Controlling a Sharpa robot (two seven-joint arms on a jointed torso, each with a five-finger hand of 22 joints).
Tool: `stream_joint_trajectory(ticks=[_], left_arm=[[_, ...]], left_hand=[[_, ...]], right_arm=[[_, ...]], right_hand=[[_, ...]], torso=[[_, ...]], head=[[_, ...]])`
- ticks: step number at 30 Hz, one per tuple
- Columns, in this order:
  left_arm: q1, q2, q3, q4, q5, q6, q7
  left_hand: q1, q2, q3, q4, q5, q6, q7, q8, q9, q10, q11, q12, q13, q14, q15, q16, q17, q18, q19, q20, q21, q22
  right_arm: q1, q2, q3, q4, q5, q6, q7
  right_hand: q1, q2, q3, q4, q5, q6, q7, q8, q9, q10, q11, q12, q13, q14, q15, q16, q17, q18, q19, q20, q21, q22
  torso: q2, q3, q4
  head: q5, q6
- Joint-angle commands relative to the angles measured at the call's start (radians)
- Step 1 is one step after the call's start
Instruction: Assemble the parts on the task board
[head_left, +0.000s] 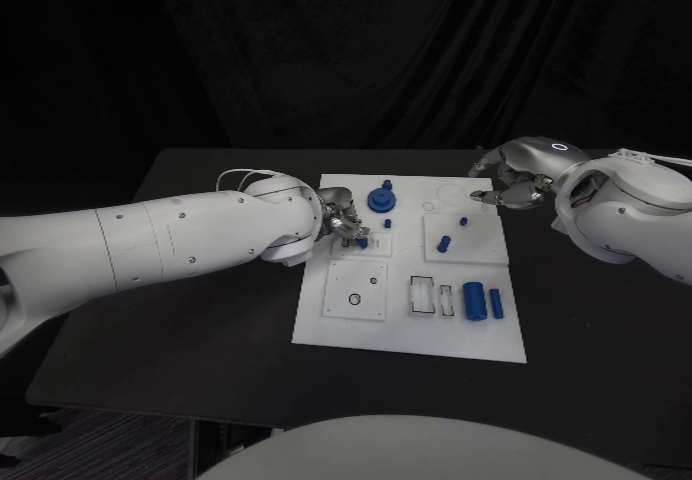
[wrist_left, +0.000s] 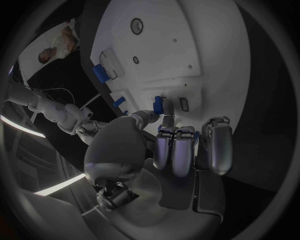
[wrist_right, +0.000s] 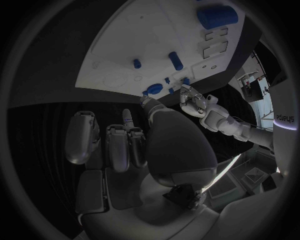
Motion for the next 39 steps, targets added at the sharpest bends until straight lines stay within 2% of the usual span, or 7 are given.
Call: stream_joint_trajectory(ticks=[1, 25, 28, 33, 36, 37, 39], left_arm=[[-0.002, -0.007, 0.001, 0.011, 0.017, -0.049, 0.038], [-0.002, -0.041, 0.0, 0.043, 0.018, -0.133, 0.082], [-0.002, -0.053, 0.0, 0.056, 0.018, -0.184, 0.126], [-0.002, -0.08, 0.0, 0.079, 0.018, -0.25, 0.233], [-0.002, -0.099, 0.0, 0.092, 0.018, -0.26, 0.299], [-0.002, -0.108, 0.0, 0.097, 0.018, -0.256, 0.328], [-0.002, -0.125, 0.0, 0.108, 0.018, -0.253, 0.376]], left_hand=[[0.005, -0.005, 0.069, -0.066, -0.003, -0.008, 0.0, 0.005, 0.002, 0.106, -0.001, 0.003, 0.263, 0.104, 0.0, 0.003, 0.263, 0.002, -0.006, -0.002, -0.005, 0.102], [-0.003, -0.008, 0.082, -0.069, -0.019, -0.027, 0.007, -0.002, 0.005, 0.106, 0.004, 0.003, 0.263, 0.104, 0.004, 0.003, 0.263, 0.003, -0.012, 0.001, -0.012, 0.099], [-0.007, -0.008, 0.08, -0.065, -0.072, -0.034, 0.009, -0.008, 0.005, 0.106, 0.007, 0.003, 0.263, 0.104, 0.007, 0.003, 0.263, 0.003, -0.011, 0.005, -0.011, 0.103], [0.01, -0.002, 0.023, -0.057, -0.11, -0.107, 0.024, -0.022, 0.021, 0.106, 0.021, 0.003, 0.263, 0.104, 0.018, 0.003, 0.263, -0.001, -0.002, 0.014, -0.003, 0.116], [0.036, 0.008, -0.001, -0.056, -0.153, -0.139, 0.031, -0.026, 0.028, 0.106, 0.027, 0.003, 0.263, 0.104, 0.024, 0.003, 0.263, -0.004, 0.006, 0.02, 0.008, 0.128], [0.06, 0.013, -0.011, -0.058, -0.192, -0.155, 0.035, -0.025, 0.032, 0.106, 0.032, 0.003, 0.263, 0.104, 0.027, 0.003, 0.263, -0.007, 0.014, 0.024, 0.018, 0.139], [0.086, 0.017, -0.018, -0.061, -0.225, -0.178, 0.042, -0.031, 0.031, 0.106, 0.038, 0.003, 0.263, 0.104, 0.033, 0.003, 0.263, -0.009, 0.019, 0.029, 0.026, 0.148]], right_arm=[[-0.003, -0.002, 0.001, -0.001, 0.005, 0.009, -0.021], [-0.005, -0.006, 0.001, 0.001, 0.006, 0.006, -0.016], [-0.005, -0.012, 0.001, 0.009, 0.006, -0.014, -0.004], [-0.006, -0.023, 0.001, 0.045, 0.002, -0.075, 0.033], [-0.008, -0.028, 0.001, 0.074, -0.011, -0.102, 0.041], [-0.01, -0.03, 0.001, 0.089, -0.02, -0.112, 0.04], [-0.013, -0.034, 0.001, 0.114, -0.041, -0.125, 0.03]], right_hand=[[0.005, 0.001, 0.004, -0.002, 0.003, 0.007, -0.002, 0.003, -0.001, 0.083, 0.006, -0.005, 0.245, 0.076, 0.006, -0.003, 0.2, 0.007, -0.009, -0.001, -0.006, 0.171], [0.006, 0.001, 0.005, -0.002, 0.003, 0.01, -0.001, 0.004, -0.002, 0.083, 0.007, -0.005, 0.244, 0.075, 0.007, -0.005, 0.199, 0.007, -0.01, 0.0, -0.008, 0.17], [0.008, 0.0, 0.006, -0.003, 0.003, 0.021, -0.002, 0.007, -0.004, 0.083, 0.007, -0.005, 0.244, 0.076, 0.007, -0.005, 0.199, 0.007, -0.011, 0.0, -0.008, 0.17], [0.021, -0.005, 0.011, -0.013, 0.003, 0.045, -0.004, 0.014, -0.009, 0.087, 0.005, -0.002, 0.248, 0.077, 0.006, -0.001, 0.202, 0.006, -0.008, 0.0, -0.004, 0.172], [0.034, -0.013, 0.014, -0.022, 0.003, 0.062, -0.002, 0.017, -0.013, 0.096, 0.005, 0.005, 0.256, 0.083, 0.005, 0.012, 0.214, 0.002, 0.001, -0.001, 0.016, 0.178], [0.033, -0.015, 0.014, -0.022, 0.003, 0.068, -0.001, 0.018, -0.015, 0.102, 0.006, 0.009, 0.261, 0.086, 0.005, 0.019, 0.221, -0.001, 0.007, -0.001, 0.029, 0.181], [0.03, -0.019, 0.011, -0.019, 0.002, 0.082, 0.005, 0.021, -0.018, 0.104, 0.009, 0.01, 0.263, 0.094, 0.007, 0.039, 0.239, -0.007, 0.022, -0.001, 0.062, 0.19]], torso=[[0.0, 0.0003, -0.0006], [0.001, 0.0002, 0.0006], [0.001, 0.0001, 0.0001], [0.001, -0.0001, 0.0003], [0.001, 0.0, 0.0001], [0.001, -0.0001, 0.0], [0.002, -0.0004, 0.0]], head=[[0.0, 0.0], [0.0, 0.0], [0.002, 0.0], [0.003, 0.0], [0.004, 0.0], [0.005, 0.0], [0.004, 0.0]])
